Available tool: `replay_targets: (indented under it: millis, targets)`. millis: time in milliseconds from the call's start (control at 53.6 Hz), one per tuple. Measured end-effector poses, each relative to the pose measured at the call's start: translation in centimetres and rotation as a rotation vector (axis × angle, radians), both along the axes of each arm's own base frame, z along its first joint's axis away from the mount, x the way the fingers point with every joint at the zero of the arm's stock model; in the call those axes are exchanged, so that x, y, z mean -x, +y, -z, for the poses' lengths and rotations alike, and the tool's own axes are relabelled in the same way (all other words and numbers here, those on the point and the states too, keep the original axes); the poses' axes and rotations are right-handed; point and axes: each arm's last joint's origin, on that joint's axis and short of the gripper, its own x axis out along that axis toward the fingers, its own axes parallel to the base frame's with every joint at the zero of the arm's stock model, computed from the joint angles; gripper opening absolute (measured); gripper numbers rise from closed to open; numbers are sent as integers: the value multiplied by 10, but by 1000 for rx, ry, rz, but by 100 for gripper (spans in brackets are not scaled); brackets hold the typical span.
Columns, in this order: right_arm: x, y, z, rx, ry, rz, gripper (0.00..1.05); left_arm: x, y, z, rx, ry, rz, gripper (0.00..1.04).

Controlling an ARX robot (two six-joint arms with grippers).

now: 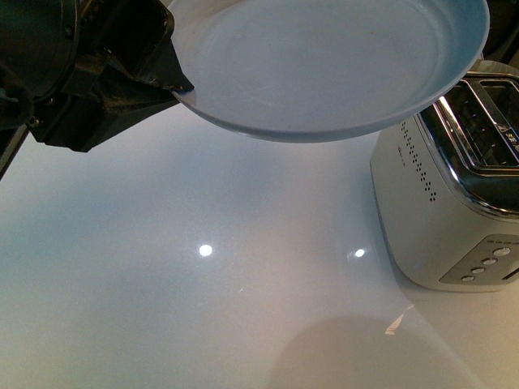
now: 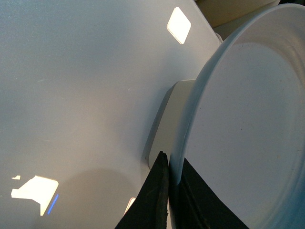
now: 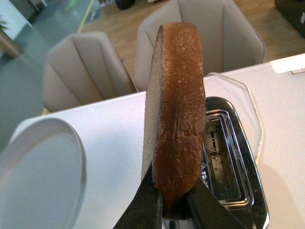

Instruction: Left arm holds plate, right arm toasts bread

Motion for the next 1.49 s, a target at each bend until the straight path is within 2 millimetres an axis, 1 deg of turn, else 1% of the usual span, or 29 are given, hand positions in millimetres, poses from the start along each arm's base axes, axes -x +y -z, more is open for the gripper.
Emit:
replay_targets:
  millis: [261, 411, 653, 1027, 1195, 1493]
  targets:
    - [-15, 15, 25, 123, 29, -27, 3, 0, 0, 0, 0, 0, 0, 3]
    - [-20, 17, 38, 157, 54, -25, 3, 0, 0, 0, 0, 0, 0, 3]
    - [-27, 17, 52, 186, 67, -21, 3, 0, 0, 0, 0, 0, 0, 3]
    - [-37, 15, 65, 211, 66, 0, 3, 0, 0, 0, 0, 0, 0, 3]
    - [-36, 14, 73, 231, 90, 1, 3, 0, 0, 0, 0, 0, 0, 3]
    - [-34, 13, 77, 269, 129, -4, 3, 0, 0, 0, 0, 0, 0, 3]
